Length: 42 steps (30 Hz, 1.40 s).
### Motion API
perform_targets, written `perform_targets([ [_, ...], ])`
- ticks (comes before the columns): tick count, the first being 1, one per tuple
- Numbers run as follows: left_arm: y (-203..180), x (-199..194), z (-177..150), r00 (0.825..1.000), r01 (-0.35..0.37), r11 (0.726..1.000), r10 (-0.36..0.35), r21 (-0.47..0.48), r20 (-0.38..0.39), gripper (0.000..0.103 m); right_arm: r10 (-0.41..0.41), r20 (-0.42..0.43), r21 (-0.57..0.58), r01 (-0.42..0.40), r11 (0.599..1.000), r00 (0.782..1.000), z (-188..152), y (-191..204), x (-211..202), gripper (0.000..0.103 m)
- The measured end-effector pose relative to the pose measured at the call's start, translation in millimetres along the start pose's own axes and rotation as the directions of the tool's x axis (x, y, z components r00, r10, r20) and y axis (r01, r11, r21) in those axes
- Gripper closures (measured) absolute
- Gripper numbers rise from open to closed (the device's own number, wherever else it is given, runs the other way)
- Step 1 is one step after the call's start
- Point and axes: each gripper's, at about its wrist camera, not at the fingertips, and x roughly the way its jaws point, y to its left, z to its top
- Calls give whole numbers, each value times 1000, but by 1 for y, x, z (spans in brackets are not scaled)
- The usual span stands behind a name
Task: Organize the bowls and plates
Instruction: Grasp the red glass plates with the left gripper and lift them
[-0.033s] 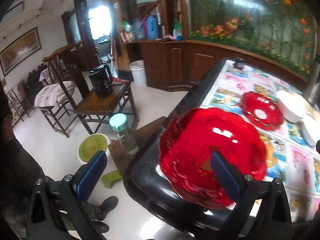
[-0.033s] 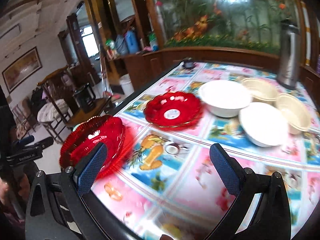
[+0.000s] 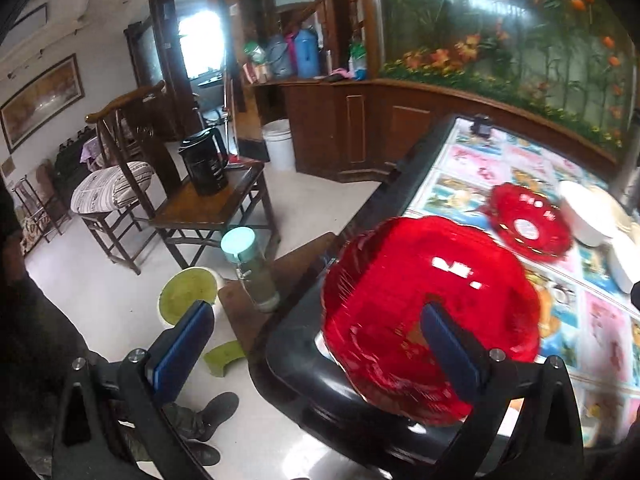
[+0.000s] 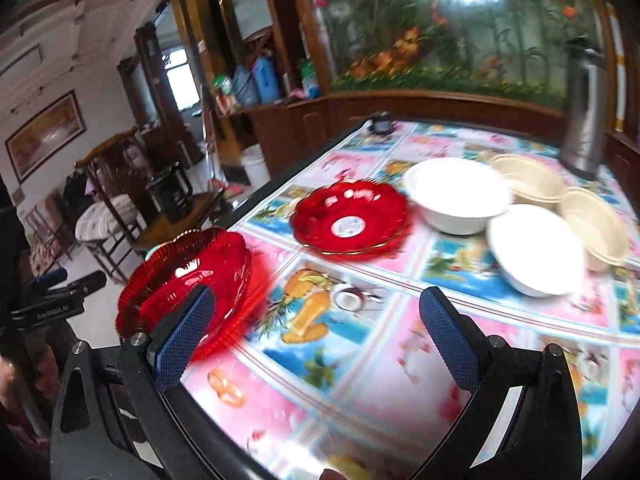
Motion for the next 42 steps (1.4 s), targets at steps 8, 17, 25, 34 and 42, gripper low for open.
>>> perform_targets([
  [8,8,28,11,999,-41,999,41,14,-25,0,76,-63,37,-74,997,995,12,14,45,0],
  [17,10,52,16,997,-47,998,49,32,-63,0,94,-105,47,-90,995,990,16,31,65,0],
  [25,8,73,16,993,-49,998,53,38,-106,0,63,-145,36,-58,998,987,17,38,77,0],
  [34,-2,97,9,982,10,998,1,59,-189,0,24,-204,11,-22,1000,979,12,49,98,0],
  [42,-14,110,0,967,58,995,-36,79,-254,0,60,-253,34,-53,998,966,7,58,116,3],
])
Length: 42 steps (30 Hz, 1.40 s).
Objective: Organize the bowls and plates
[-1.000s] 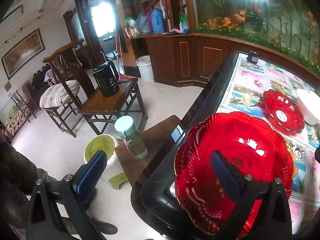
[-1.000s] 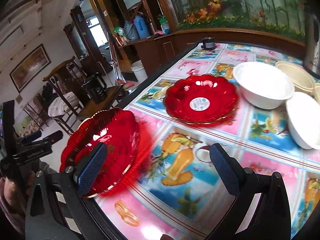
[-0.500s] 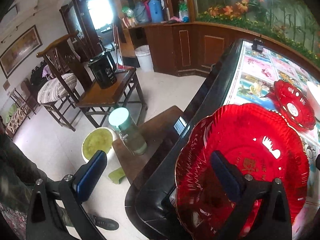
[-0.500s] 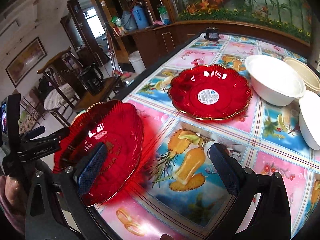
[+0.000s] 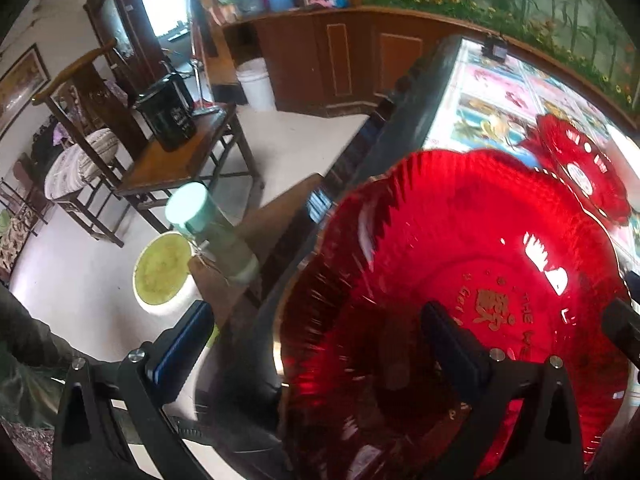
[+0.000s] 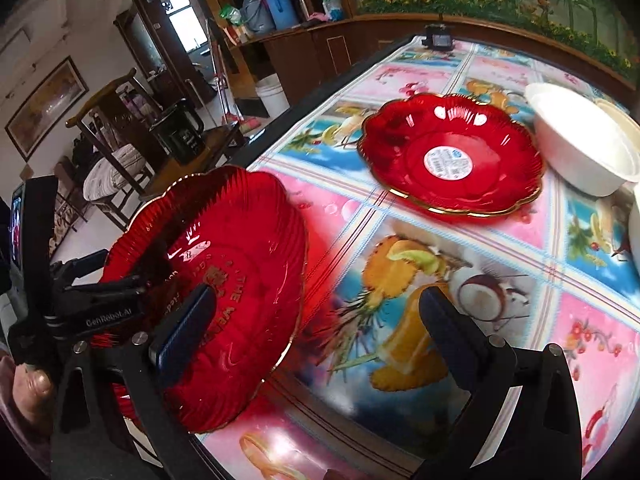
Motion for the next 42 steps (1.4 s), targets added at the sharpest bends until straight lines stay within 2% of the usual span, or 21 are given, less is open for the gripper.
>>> perform_targets([
  [1,-2,0,-1,1000,2,1000,-2,6,-3,0,5,-7,6,-5,1000,1000,0,0,2,6],
  [2,-4,0,-1,1000,2,1000,-2,10,-1,0,18,-23,19,-17,1000,1000,-1,-1,6,15],
  [3,-5,-2,-2,1000,-1,1000,1,13,7,1,30,-39,32,-28,999,999,-2,-3,10,29],
  [5,-6,-5,-2,1000,2,1000,-2,16,18,6,21,-36,43,-19,999,999,-3,-4,11,43],
  [6,-6,-4,-2,1000,8,1000,-9,18,17,13,15,-49,41,-13,999,999,-4,-3,12,53],
  [7,-6,-5,-2,1000,19,1000,-19,17,18,16,15,-51,36,-13,999,999,-4,-2,11,58],
  [8,-6,-6,-2,999,27,1000,-27,14,20,19,19,-59,38,-16,999,998,-4,-2,11,70],
  [11,-11,-11,-2,999,38,999,-38,22,29,41,80,-69,83,-74,994,994,-7,-8,10,87],
  [12,-15,-14,-1,999,27,999,-28,37,35,51,90,-73,91,-83,992,993,-8,-9,10,88],
  [13,-18,-15,-1,999,25,999,-27,48,36,57,93,-72,93,-86,992,993,-9,-9,9,88],
  [16,-25,-18,-3,999,38,997,-40,63,32,63,65,-65,105,-58,993,996,-11,-13,3,90],
  [19,-27,-22,-5,995,90,994,-92,57,31,69,78,-57,154,-68,986,995,-14,-26,-7,91],
  [23,-39,-30,-9,990,138,987,-141,76,23,70,66,-37,185,-58,981,997,-19,-38,-24,91],
  [28,-55,-52,-14,982,172,980,-179,103,54,70,40,18,198,-43,979,999,-26,-47,-58,91],
  [35,-70,-87,-19,974,174,974,-192,147,123,70,3,86,187,-19,982,996,-38,-46,-100,91],
  [38,-70,-84,-22,977,164,976,-181,146,112,70,6,77,188,-20,982,997,-41,-48,-97,91],
  [42,-68,-64,-27,984,162,978,-170,134,49,69,5,28,205,-11,979,1000,-46,-53,-79,91],
])
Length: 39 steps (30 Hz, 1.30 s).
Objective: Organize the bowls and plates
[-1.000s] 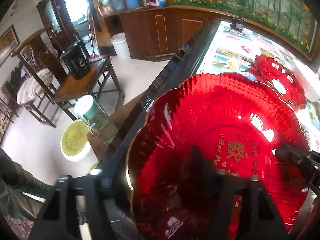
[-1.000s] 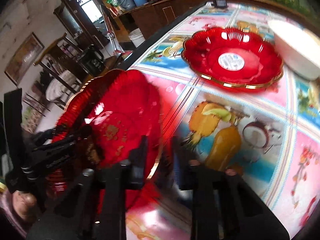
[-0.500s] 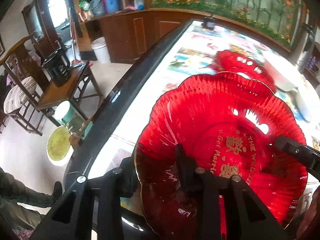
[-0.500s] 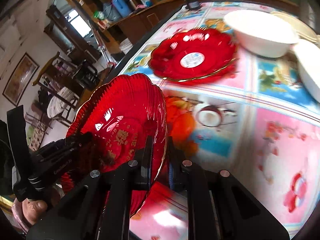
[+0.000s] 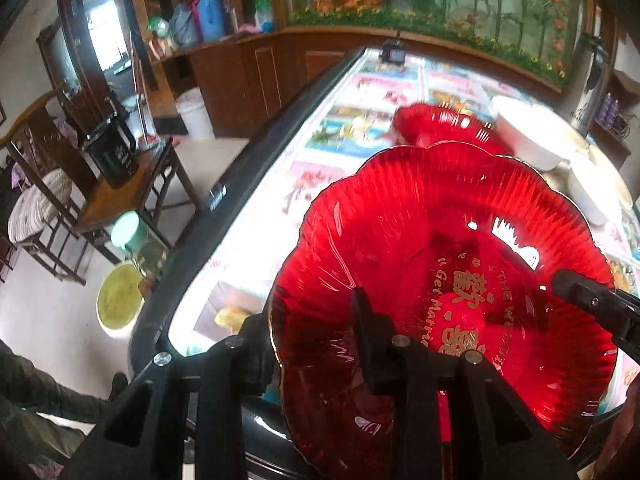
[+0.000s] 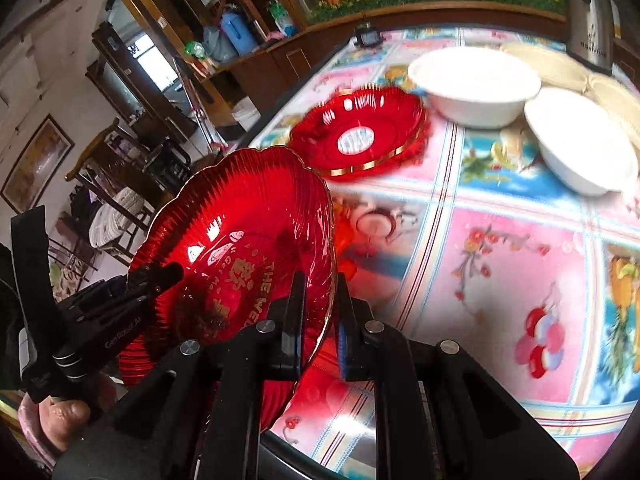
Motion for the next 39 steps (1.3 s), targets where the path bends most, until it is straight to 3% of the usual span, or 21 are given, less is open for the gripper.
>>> perform_targets([
  [8,-11,19,-1,998,-44,996,48,76,-51,65,-16,-85,12,17,1000,996,0,-11,23,91],
  [11,-10,13,-1,995,-74,991,80,109,-52,61,-27,-57,-4,27,1000,998,6,-15,15,90],
  [15,3,-9,4,996,-80,987,85,139,-29,46,6,37,9,-6,1000,999,23,-30,-15,90],
  [19,23,-34,31,999,-44,992,41,118,24,39,-20,108,12,19,1000,994,42,-40,-30,89],
  [22,30,-44,53,996,-58,994,51,96,78,34,-32,110,45,27,999,993,53,-53,-23,89],
  [24,29,-44,62,997,-24,998,20,60,72,34,14,111,101,-26,995,994,59,-68,-17,89],
  [27,17,-43,72,995,83,996,-84,26,52,33,28,133,114,-44,993,991,72,-76,-10,89],
  [31,-5,-24,108,994,109,994,-109,-16,10,28,76,134,101,-90,991,988,84,-79,3,88],
  [34,-19,3,139,995,79,997,-80,-27,-56,28,147,126,147,-165,975,981,88,-86,19,79],
  [36,-27,26,156,991,48,998,-51,-31,-121,28,189,145,190,-215,958,971,88,-92,25,52],
  [38,-36,48,166,983,43,999,-46,-22,-175,28,191,152,206,-220,954,970,90,-94,29,38],
  [39,-40,59,170,977,47,999,-49,-14,-208,28,171,143,202,-198,959,975,92,-93,32,38],
])
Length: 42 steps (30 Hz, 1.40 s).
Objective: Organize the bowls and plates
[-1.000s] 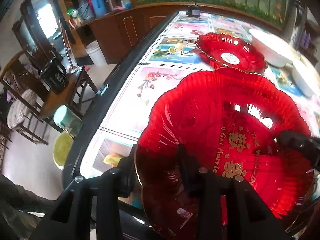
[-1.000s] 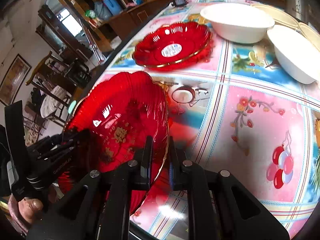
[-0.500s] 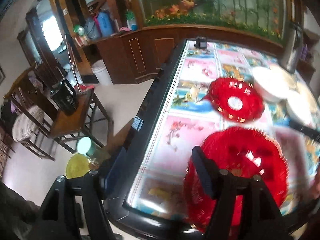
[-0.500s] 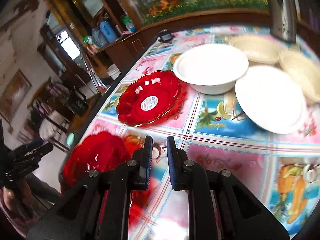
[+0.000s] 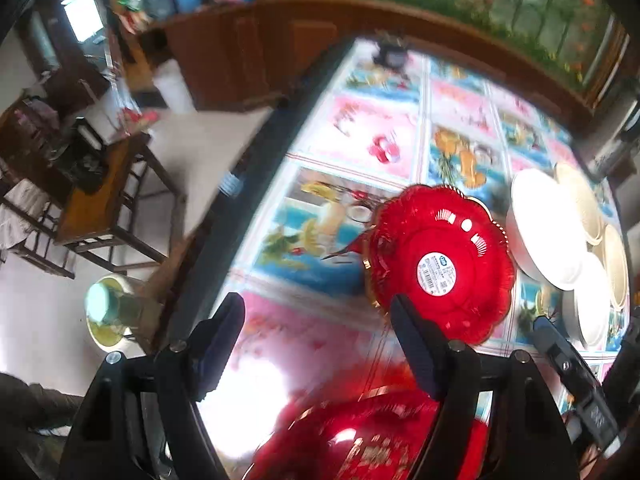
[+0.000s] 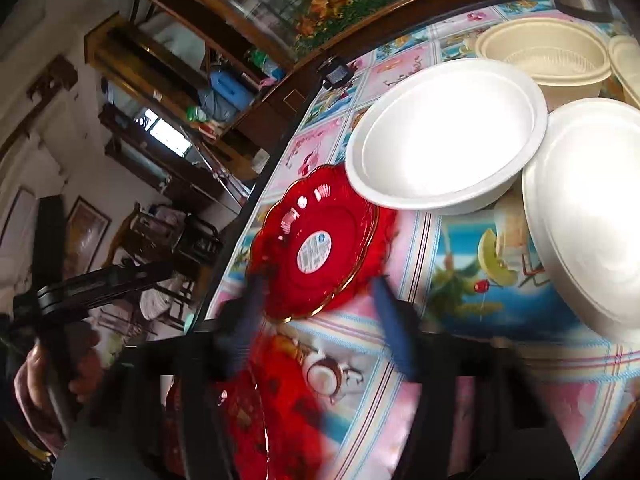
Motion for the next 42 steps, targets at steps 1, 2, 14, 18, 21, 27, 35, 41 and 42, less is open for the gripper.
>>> perform_targets([
  [1,-2,10,4,999,-6,1000,6,-4,-32,28,-17,-8,-7,17,1000,1000,1,0,3,38],
  [2,-3,22,8,998,-4,1000,3,-13,-60,28,-23,-18,-8,23,1000,1000,3,0,7,38],
  [14,-4,81,21,978,9,999,-19,-48,-209,28,-61,-97,199,79,977,993,28,-20,52,38],
  [18,-10,91,19,972,29,999,-33,-21,-231,27,-102,-90,147,114,982,991,29,-10,57,38],
  [21,-15,91,17,974,32,999,-30,7,-226,28,-110,-105,143,125,982,988,31,-12,65,63],
  [27,-16,85,19,973,106,994,-104,-2,-204,69,-95,-119,130,110,985,988,27,-12,72,89],
  [35,-19,80,17,973,119,993,-114,12,-202,81,-86,-97,107,96,990,992,25,-3,68,90],
  [41,-16,61,17,979,132,991,-126,23,-160,83,-73,-64,94,79,992,995,23,5,55,90],
  [42,-15,56,17,980,135,991,-130,23,-150,83,-68,-52,88,72,994,996,24,9,49,90],
])
